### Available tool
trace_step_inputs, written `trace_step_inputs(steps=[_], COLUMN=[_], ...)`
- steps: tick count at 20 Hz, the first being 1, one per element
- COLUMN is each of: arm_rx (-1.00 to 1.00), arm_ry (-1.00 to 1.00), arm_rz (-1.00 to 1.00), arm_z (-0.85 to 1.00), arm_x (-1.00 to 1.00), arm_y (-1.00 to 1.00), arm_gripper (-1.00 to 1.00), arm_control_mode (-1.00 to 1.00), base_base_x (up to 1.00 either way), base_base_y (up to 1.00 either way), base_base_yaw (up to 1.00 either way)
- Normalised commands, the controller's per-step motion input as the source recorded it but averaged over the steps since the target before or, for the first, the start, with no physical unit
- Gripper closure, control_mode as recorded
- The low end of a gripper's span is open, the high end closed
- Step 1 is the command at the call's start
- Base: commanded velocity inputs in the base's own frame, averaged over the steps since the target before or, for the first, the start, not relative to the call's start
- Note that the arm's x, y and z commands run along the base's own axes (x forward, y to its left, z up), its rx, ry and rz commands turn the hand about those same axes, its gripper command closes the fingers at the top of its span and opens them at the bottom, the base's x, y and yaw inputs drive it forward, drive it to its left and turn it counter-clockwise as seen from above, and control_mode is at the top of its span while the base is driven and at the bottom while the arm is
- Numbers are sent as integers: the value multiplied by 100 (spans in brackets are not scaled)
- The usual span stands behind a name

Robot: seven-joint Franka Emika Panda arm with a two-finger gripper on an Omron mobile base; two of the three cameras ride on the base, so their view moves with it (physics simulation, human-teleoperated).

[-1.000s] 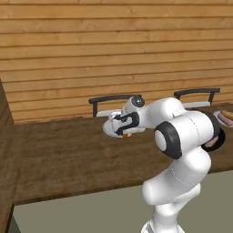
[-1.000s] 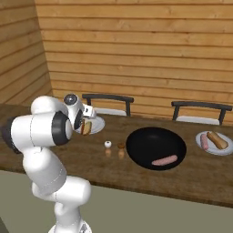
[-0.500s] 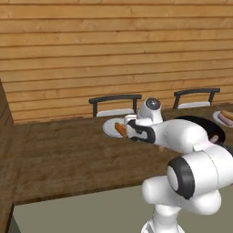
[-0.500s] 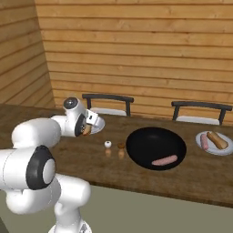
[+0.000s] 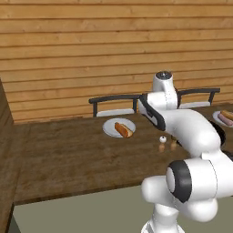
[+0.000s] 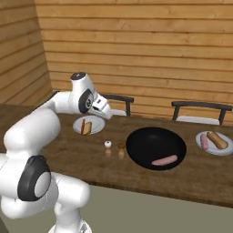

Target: Place one bun and one sausage from the bowl on each plate.

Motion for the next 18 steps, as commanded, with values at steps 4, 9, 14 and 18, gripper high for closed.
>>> trace_step_inputs(steps=[4,9,14,18], arm_rx=[9,7,3,3], arm_ry=[22,4,1,2], arm_rz=[-34,-23,-14,-12], arm_z=[2,-23,-22,-28], arm_x=[-64,-31,-1,0], arm_y=[-99,-84,-40,-39], arm_gripper=[-100,-100,-100,-100], arm_control_mode=[-100,-100,-100,-100], base_base_x=[0,0,0,0], base_base_y=[0,0,0,0], base_base_yaw=[0,0,0,0])
